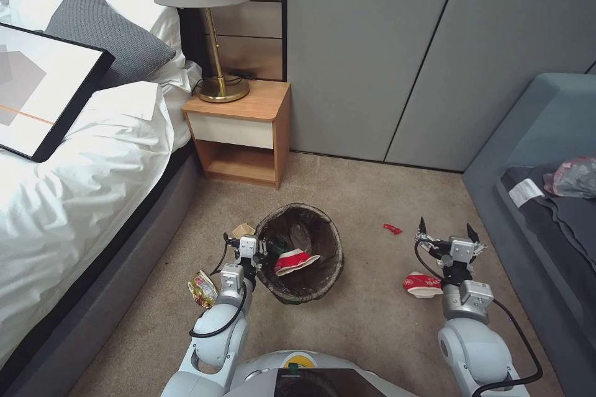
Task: Pick up the trash bin, then pick up the garbage from the floor and place it into the trash bin.
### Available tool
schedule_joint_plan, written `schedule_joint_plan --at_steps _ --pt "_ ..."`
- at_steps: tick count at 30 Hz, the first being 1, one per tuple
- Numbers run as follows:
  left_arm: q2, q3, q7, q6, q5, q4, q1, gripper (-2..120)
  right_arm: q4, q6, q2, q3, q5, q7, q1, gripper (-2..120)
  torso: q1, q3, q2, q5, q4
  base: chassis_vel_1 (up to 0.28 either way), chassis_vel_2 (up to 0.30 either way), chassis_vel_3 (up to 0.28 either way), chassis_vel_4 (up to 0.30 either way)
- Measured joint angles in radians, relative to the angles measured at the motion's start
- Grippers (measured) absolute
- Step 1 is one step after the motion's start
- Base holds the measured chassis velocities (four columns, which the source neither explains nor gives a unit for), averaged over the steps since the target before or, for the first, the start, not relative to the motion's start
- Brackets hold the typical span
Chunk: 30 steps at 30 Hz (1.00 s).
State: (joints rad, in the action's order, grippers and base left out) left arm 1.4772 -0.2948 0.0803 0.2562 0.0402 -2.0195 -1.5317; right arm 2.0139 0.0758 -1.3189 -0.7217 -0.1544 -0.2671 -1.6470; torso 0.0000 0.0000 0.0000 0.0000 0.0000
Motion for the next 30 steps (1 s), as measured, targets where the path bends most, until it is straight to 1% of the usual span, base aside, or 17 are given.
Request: schedule_joint_plan --at_steps 5,6,8,9,11,13,15,16,17,18,19,20,21,23,24,27,30 --pt "0.000 0.000 0.000 0.000 0.000 0.000 0.000 0 0.000 -0.018 0.002 0.001 -0.012 -0.004 0.000 100 0.000 0.000 0.000 0.0000 0.0000 0.000 0.000 0.000 0.000" --pt "0.000 0.000 0.000 0.000 0.000 0.000 0.000 0 -0.007 -0.044 0.003 0.007 -0.038 -0.011 -0.001 100 0.000 0.000 0.000 -0.0004 0.0001 0.000 0.000 0.000 0.000" --pt "0.000 0.000 0.000 0.000 0.000 0.000 0.000 0 -0.033 -0.119 0.007 0.025 -0.109 -0.029 -0.008 100 0.000 0.000 0.000 0.0002 0.0000 0.000 0.000 0.000 0.000" --pt "0.000 0.000 0.000 0.000 0.000 0.000 0.000 0 -0.033 -0.119 0.007 0.025 -0.109 -0.029 -0.008 100 0.000 0.000 0.000 0.0002 0.0000 0.000 0.000 0.000 0.000" --pt "0.000 0.000 0.000 0.000 0.000 0.000 0.000 0 -0.055 -0.181 0.011 0.040 -0.168 -0.044 -0.013 100 0.000 0.000 0.000 -0.0001 0.0000 0.000 0.000 0.000 0.000" --pt "0.000 0.000 0.000 0.000 0.000 0.000 0.000 0 -0.093 -0.270 0.016 0.070 -0.247 -0.065 -0.025 100 0.000 0.000 0.000 -0.0004 0.0001 0.000 0.000 0.000 0.000" --pt "0.000 0.000 0.000 0.000 0.000 0.000 0.000 0 -0.114 -0.287 0.017 0.091 -0.251 -0.067 -0.034 100 0.000 0.000 0.000 -0.0008 0.0003 0.000 0.000 0.000 0.000" --pt "0.000 0.000 0.000 0.000 0.000 0.000 0.000 0 -0.139 -0.301 0.016 0.117 -0.247 -0.057 -0.048 100 0.000 0.000 0.000 0.0007 -0.0003 0.000 0.000 0.000 0.000" --pt "0.000 0.000 0.000 0.000 0.000 0.000 0.000 0 -0.152 -0.300 0.016 0.126 -0.226 -0.045 -0.052 100 0.000 0.000 0.000 0.0013 -0.0008 0.000 0.000 0.000 0.000" --pt "0.000 0.000 0.000 0.000 0.000 0.000 0.000 0 -0.152 -0.300 0.016 0.126 -0.226 -0.045 -0.052 100 0.000 0.000 0.000 0.0013 -0.0008 0.000 0.000 0.000 0.000" --pt "0.000 0.000 0.000 0.000 0.000 0.000 0.000 0 -0.157 -0.296 0.017 0.128 -0.209 -0.039 -0.052 100 0.000 0.000 0.000 -0.0004 0.0002 0.000 0.000 0.000 0.000" --pt "0.000 0.001 0.000 0.000 0.000 0.000 0.000 0 -0.161 -0.291 0.019 0.133 -0.190 -0.032 -0.054 100 0.000 0.000 0.000 -0.0015 0.0001 0.000 0.000 0.000 0.000" --pt "0.000 0.002 0.000 0.000 0.000 0.000 0.000 0 -0.164 -0.290 0.019 0.137 -0.176 -0.027 -0.058 100 0.000 0.000 0.000 0.0007 0.0001 0.000 0.000 0.000 0.000" --pt "0.000 0.000 0.000 0.000 0.000 0.000 0.000 0 -0.165 -0.287 0.019 0.137 -0.165 -0.023 -0.061 100 0.000 0.000 0.000 0.0009 0.0000 0.000 0.000 0.000 0.000" --pt "0.000 0.000 0.000 0.000 0.000 0.000 0.000 0 -0.164 -0.285 0.020 0.137 -0.155 -0.024 -0.065 100 0.000 0.000 0.000 -0.0006 0.0002 0.000 0.000 0.000 0.000" --pt "0.000 0.000 0.000 0.000 0.000 0.000 0.000 0 -0.163 -0.277 0.020 0.136 -0.143 -0.021 -0.071 100 0.000 0.000 0.000 0.0002 -0.0001 0.000 0.000 0.000 0.000" --pt "0.000 0.000 0.000 0.000 0.000 0.000 0.000 0 -0.173 -0.265 0.021 0.124 -0.136 -0.021 -0.067 100 0.000 0.000 0.000 -0.0001 0.0000 0.000 0.000 0.000 0.000"
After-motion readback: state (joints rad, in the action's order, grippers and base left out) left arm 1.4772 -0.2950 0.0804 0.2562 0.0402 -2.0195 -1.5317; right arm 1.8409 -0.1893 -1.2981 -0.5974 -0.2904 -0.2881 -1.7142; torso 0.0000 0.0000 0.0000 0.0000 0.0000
